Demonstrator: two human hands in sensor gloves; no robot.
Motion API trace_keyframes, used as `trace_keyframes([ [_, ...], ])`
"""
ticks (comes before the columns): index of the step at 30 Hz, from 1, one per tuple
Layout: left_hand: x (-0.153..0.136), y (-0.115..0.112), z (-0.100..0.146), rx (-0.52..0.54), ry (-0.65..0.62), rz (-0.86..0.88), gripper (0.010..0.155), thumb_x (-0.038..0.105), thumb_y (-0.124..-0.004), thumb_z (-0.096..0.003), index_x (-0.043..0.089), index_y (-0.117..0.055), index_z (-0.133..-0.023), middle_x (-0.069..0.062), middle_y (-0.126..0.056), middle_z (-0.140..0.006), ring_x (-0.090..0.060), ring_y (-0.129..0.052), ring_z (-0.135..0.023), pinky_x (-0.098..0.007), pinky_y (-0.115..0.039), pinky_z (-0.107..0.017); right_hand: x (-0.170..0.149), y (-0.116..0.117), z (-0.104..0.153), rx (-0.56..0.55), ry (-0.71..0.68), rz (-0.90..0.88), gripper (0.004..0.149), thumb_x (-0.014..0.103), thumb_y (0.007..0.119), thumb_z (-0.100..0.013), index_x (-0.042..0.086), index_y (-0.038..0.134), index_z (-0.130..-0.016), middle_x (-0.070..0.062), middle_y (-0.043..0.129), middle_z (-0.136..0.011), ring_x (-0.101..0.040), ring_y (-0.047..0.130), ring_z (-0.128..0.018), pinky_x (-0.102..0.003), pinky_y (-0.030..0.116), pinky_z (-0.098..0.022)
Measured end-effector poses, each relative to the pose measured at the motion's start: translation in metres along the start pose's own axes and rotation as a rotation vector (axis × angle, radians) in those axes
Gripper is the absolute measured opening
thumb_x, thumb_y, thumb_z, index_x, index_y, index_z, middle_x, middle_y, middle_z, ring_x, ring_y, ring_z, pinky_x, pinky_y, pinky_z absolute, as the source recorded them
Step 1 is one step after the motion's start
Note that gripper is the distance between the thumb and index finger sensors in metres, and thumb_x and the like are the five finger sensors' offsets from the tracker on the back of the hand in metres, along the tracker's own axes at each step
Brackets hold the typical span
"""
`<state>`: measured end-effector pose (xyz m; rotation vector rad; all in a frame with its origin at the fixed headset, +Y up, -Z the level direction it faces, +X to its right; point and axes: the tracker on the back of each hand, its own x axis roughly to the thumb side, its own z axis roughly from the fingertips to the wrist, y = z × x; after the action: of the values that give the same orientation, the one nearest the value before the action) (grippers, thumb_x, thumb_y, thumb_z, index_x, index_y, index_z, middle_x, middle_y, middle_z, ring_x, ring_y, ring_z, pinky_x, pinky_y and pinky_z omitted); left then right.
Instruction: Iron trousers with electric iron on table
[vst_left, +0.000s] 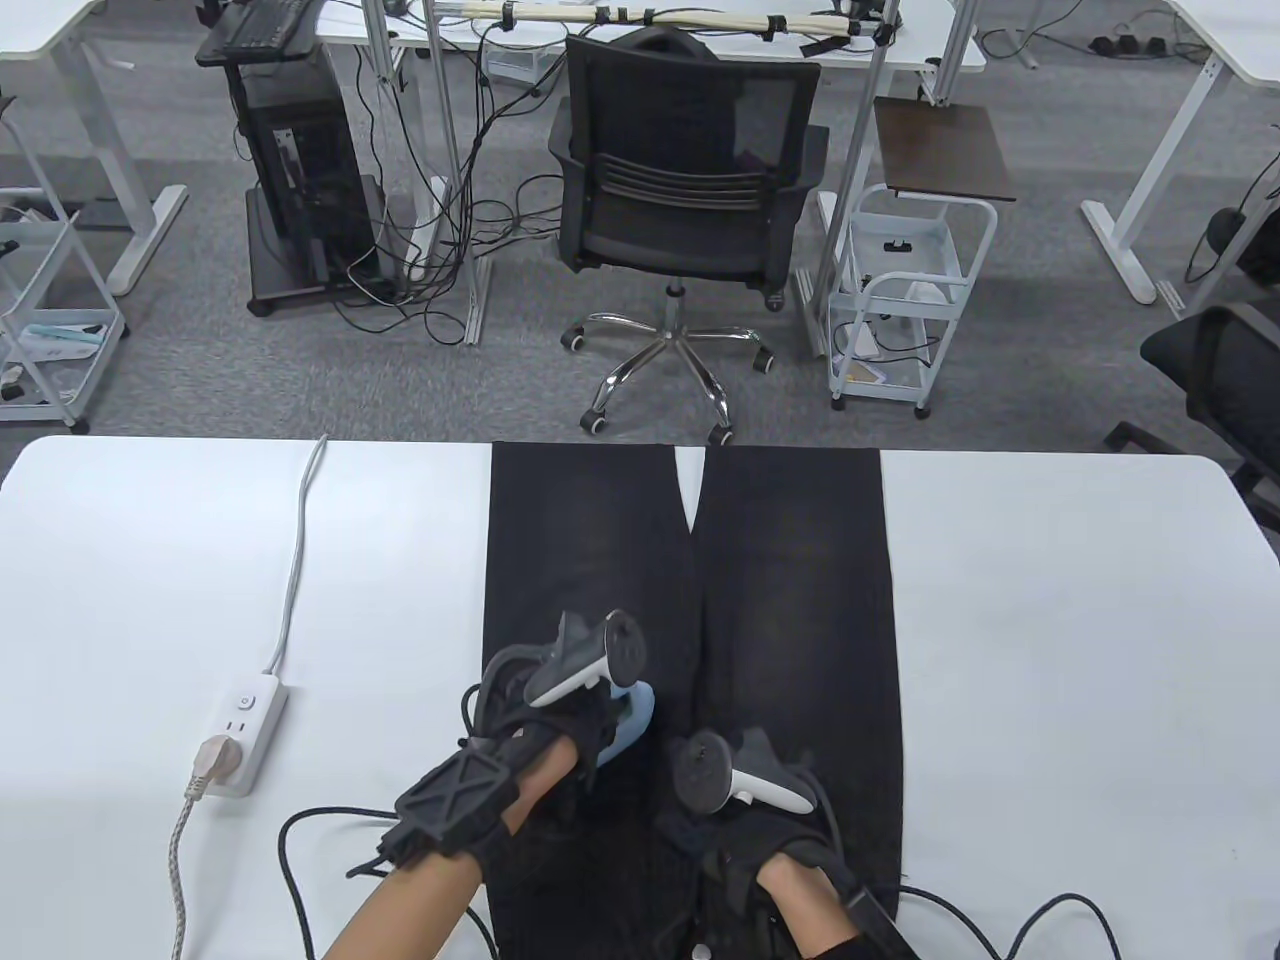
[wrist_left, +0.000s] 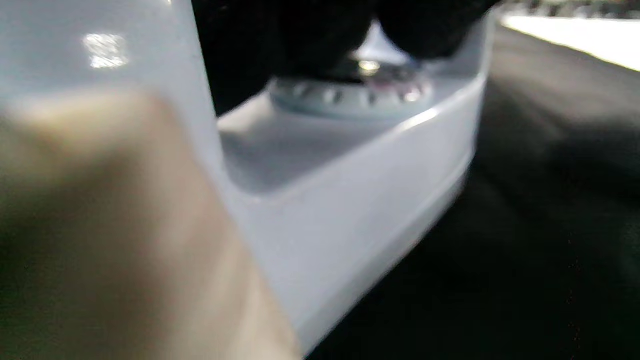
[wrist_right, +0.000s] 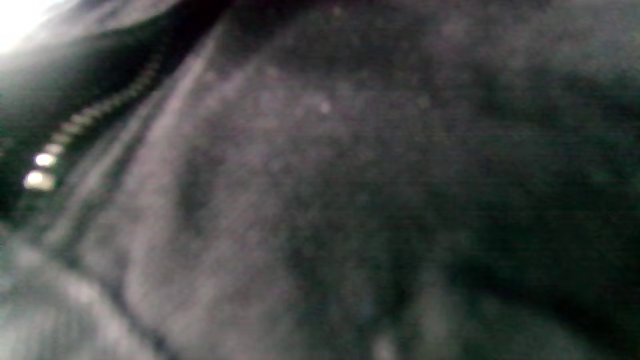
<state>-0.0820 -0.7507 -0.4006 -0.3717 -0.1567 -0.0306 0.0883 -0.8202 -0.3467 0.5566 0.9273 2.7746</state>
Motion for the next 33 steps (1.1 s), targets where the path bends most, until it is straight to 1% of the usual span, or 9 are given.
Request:
trace_keyframes([
  [3,0.002,-0.015,0.032,0.021,-0.042,0.040,0.043,0.044,-0.074,-0.0577,0.006,-0.075,-0.078,-0.001,-0.093,-0.044,-0.015,-0.097,-0.034,-0.052,-0.084,-0.046,-0.004,-0.001,0.002,-0.020,-0.009,-0.035,0.069,0.043,0.044,-0.061,0.020,-0.002,-0.108,-0.021,-0.007,-0.111,-0.055,-0.003,-0.096,-0.074,0.016,-0.061],
  [6,0.005,-0.024,0.054,0.016,-0.079,-0.007,0.043,0.044,-0.075,-0.0585,0.006,-0.075,-0.078,-0.001,-0.093,-0.044,-0.015,-0.097,-0.034,-0.051,-0.084,-0.046,-0.006,-0.002,0.002,-0.010,-0.012,-0.030,0.070,0.043,0.046,-0.062,0.020,-0.002,-0.108,-0.021,-0.006,-0.112,-0.054,-0.001,-0.096,-0.074,0.016,-0.062],
  [10,0.005,-0.025,0.058,0.032,-0.075,-0.039,0.042,0.044,-0.074,-0.0599,0.007,-0.075,-0.079,0.000,-0.093,-0.046,-0.014,-0.097,-0.036,-0.051,-0.084,-0.048,-0.004,-0.002,0.002,0.008,-0.013,-0.006,0.074,0.045,0.048,-0.063,0.019,-0.004,-0.108,-0.022,-0.008,-0.110,-0.056,-0.002,-0.095,-0.075,0.016,-0.061],
  [13,0.004,-0.018,0.039,0.077,-0.052,-0.070,0.041,0.044,-0.073,-0.0609,0.008,-0.074,-0.080,0.001,-0.093,-0.047,-0.013,-0.097,-0.037,-0.050,-0.084,-0.050,-0.004,-0.002,0.001,0.013,-0.016,-0.014,0.075,0.046,0.050,-0.063,0.019,-0.004,-0.108,-0.023,-0.009,-0.110,-0.056,-0.004,-0.095,-0.075,0.015,-0.061],
  [17,0.004,0.002,-0.008,0.124,0.037,-0.092,0.041,0.045,-0.073,-0.0613,0.009,-0.074,-0.080,0.002,-0.093,-0.047,-0.012,-0.097,-0.037,-0.049,-0.084,-0.051,-0.003,-0.002,0.001,0.021,-0.013,-0.005,0.077,0.047,0.051,-0.063,0.018,-0.005,-0.108,-0.023,-0.010,-0.109,-0.057,-0.005,-0.094,-0.076,0.015,-0.060],
  [20,-0.001,0.017,-0.047,0.066,0.106,-0.095,0.040,0.046,-0.072,-0.0620,0.010,-0.073,-0.082,0.003,-0.092,-0.048,-0.012,-0.097,-0.039,-0.049,-0.083,-0.053,-0.002,-0.002,0.001,0.024,-0.014,-0.001,0.078,0.047,0.051,-0.063,0.018,-0.005,-0.108,-0.024,-0.010,-0.109,-0.057,-0.005,-0.094,-0.076,0.015,-0.060],
  [26,-0.028,0.039,-0.107,0.094,0.264,-0.030,0.039,0.045,-0.072,-0.0625,0.011,-0.073,-0.081,0.003,-0.092,-0.048,-0.012,-0.097,-0.039,-0.049,-0.083,-0.053,-0.001,-0.001,0.000,0.029,-0.013,0.012,0.078,0.048,0.050,-0.063,0.017,-0.005,-0.108,-0.025,-0.011,-0.109,-0.057,-0.005,-0.094,-0.076,0.015,-0.061],
  [29,-0.044,0.047,-0.126,0.092,0.334,-0.009,0.039,0.046,-0.072,-0.0625,0.011,-0.073,-0.081,0.003,-0.092,-0.048,-0.012,-0.096,-0.040,-0.049,-0.083,-0.054,0.000,-0.001,0.000,0.029,-0.014,0.019,0.077,0.049,0.050,-0.063,0.018,-0.005,-0.108,-0.025,-0.011,-0.109,-0.057,-0.005,-0.094,-0.076,0.016,-0.061],
  [33,-0.058,0.052,-0.137,0.086,0.363,0.009,0.039,0.046,-0.072,-0.0625,0.012,-0.073,-0.082,0.004,-0.092,-0.049,-0.011,-0.096,-0.040,-0.048,-0.083,-0.055,0.000,-0.001,0.000,0.027,-0.013,0.028,0.077,0.049,0.049,-0.062,0.018,-0.005,-0.108,-0.024,-0.010,-0.109,-0.057,-0.004,-0.095,-0.076,0.016,-0.061],
])
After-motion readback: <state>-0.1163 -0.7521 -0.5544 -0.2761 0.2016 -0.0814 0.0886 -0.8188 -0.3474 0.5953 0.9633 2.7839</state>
